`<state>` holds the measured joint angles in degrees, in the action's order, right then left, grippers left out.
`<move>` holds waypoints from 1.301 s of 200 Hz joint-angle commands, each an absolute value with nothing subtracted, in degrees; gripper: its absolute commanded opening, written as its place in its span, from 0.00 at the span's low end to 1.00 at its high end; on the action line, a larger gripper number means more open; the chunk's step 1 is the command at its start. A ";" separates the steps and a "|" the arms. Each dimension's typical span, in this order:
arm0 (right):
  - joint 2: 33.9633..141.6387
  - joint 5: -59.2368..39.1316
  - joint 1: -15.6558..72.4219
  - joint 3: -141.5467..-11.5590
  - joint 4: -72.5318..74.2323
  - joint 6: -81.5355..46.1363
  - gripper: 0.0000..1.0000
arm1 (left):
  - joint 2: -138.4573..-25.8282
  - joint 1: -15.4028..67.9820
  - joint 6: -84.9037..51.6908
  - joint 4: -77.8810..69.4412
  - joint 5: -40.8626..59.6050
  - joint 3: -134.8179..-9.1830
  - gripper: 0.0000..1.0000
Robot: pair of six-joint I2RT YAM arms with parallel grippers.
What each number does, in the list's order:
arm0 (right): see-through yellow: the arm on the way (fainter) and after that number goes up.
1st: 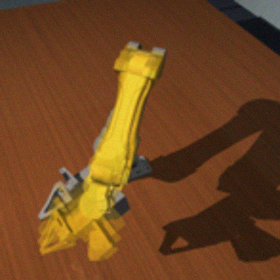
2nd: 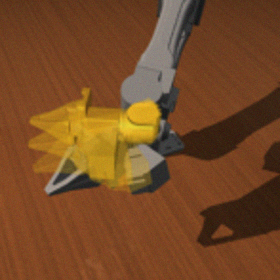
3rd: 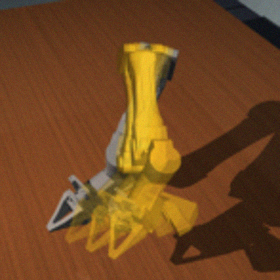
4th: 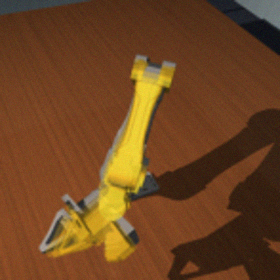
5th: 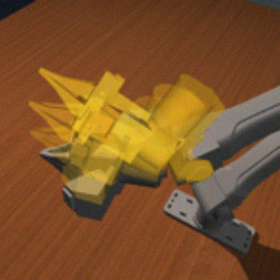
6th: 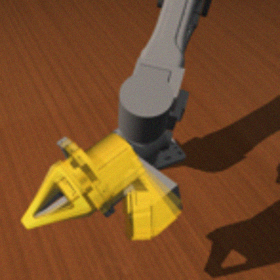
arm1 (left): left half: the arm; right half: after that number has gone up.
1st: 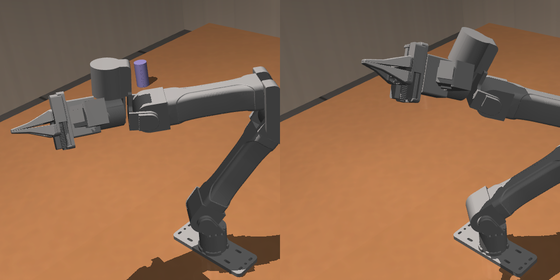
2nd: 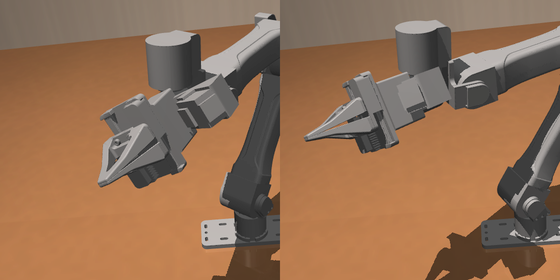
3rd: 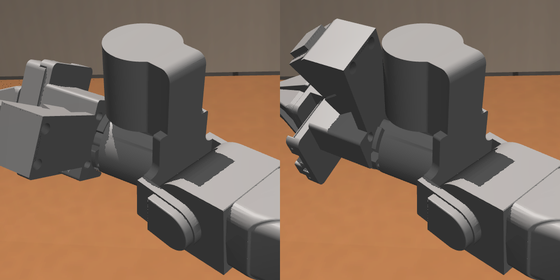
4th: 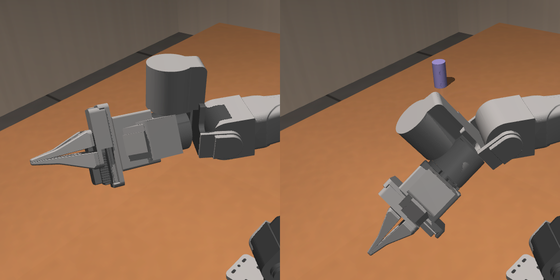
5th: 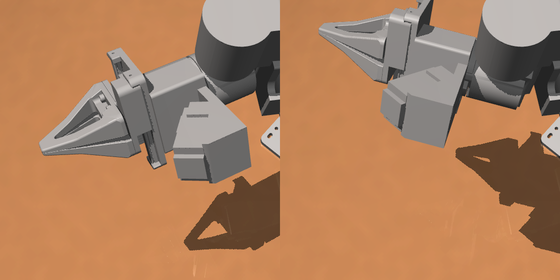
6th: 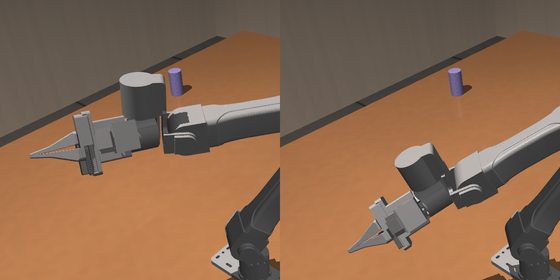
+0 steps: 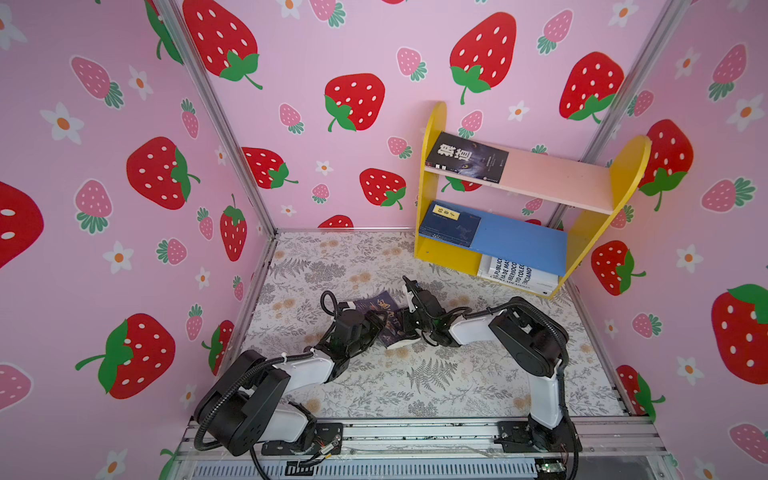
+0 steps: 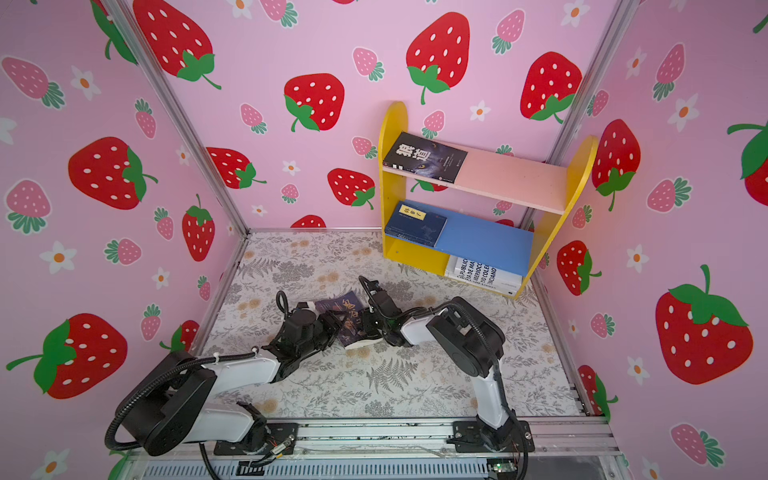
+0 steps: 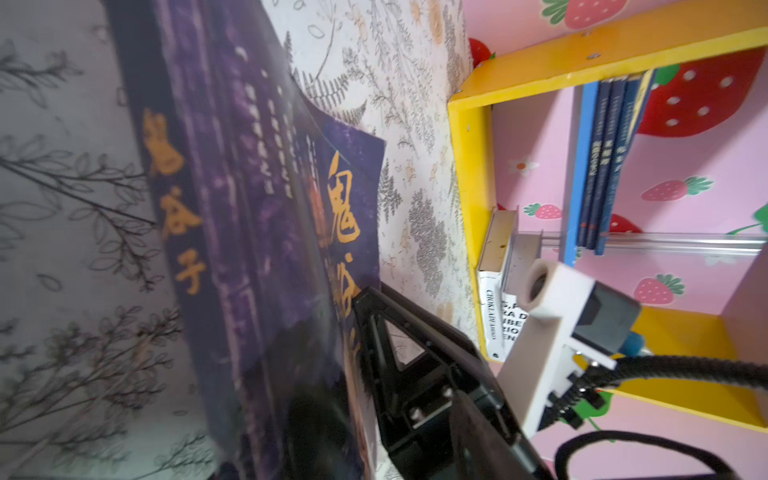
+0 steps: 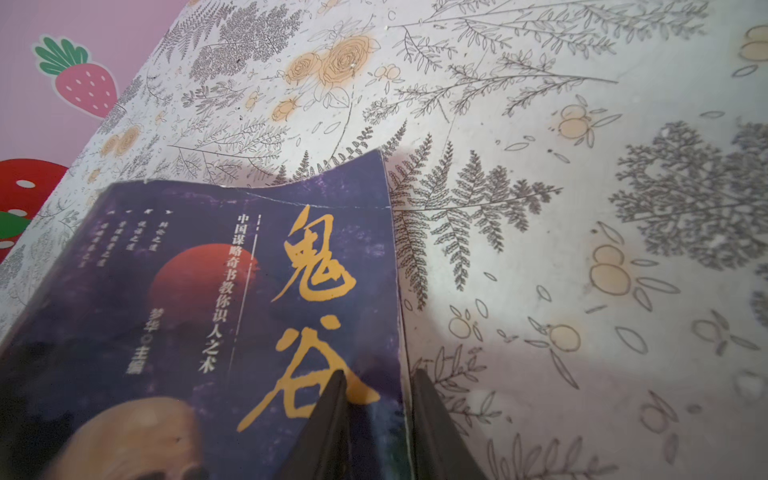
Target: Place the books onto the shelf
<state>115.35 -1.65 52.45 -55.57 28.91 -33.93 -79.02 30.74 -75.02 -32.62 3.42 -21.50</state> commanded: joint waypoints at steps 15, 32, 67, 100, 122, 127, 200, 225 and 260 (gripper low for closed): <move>119.81 -7.65 55.48 -51.75 14.24 -33.92 0.30 | -77.70 30.89 -74.90 -29.57 6.14 -25.75 0.50; 119.70 -7.39 55.54 -51.93 14.18 -34.01 0.32 | -77.77 30.85 -74.60 -29.53 6.15 -25.41 0.46; 117.66 -6.94 55.37 -52.86 13.28 -33.51 0.38 | -78.35 30.68 -75.10 -30.82 6.39 -24.40 0.34; 112.04 -7.10 54.56 -53.71 12.77 -32.23 0.49 | -78.54 30.47 -75.42 -30.98 7.19 -24.35 0.18; 107.01 -7.45 53.24 -54.38 12.66 -31.02 0.61 | -78.44 30.50 -75.68 -29.54 7.42 -24.71 0.01; 105.69 -7.42 52.79 -54.49 12.63 -30.74 0.64 | -78.40 30.50 -75.64 -29.54 7.49 -24.74 0.01; 85.20 -10.95 41.95 -46.26 15.78 -33.62 0.92 | -72.50 29.50 -70.12 -25.76 11.52 -27.34 0.00; 77.91 -15.84 35.97 -41.09 18.85 -37.31 1.00 | -66.89 28.16 -65.36 -19.83 13.37 -31.29 0.00; 70.51 -23.06 31.91 -37.31 23.66 -42.41 1.00 | -58.70 26.34 -59.99 -14.37 12.88 -37.75 0.00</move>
<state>74.46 -15.53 32.86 -38.63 17.93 -37.52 -64.31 27.51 -65.63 -14.90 11.73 -30.61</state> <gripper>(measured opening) 0.995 0.159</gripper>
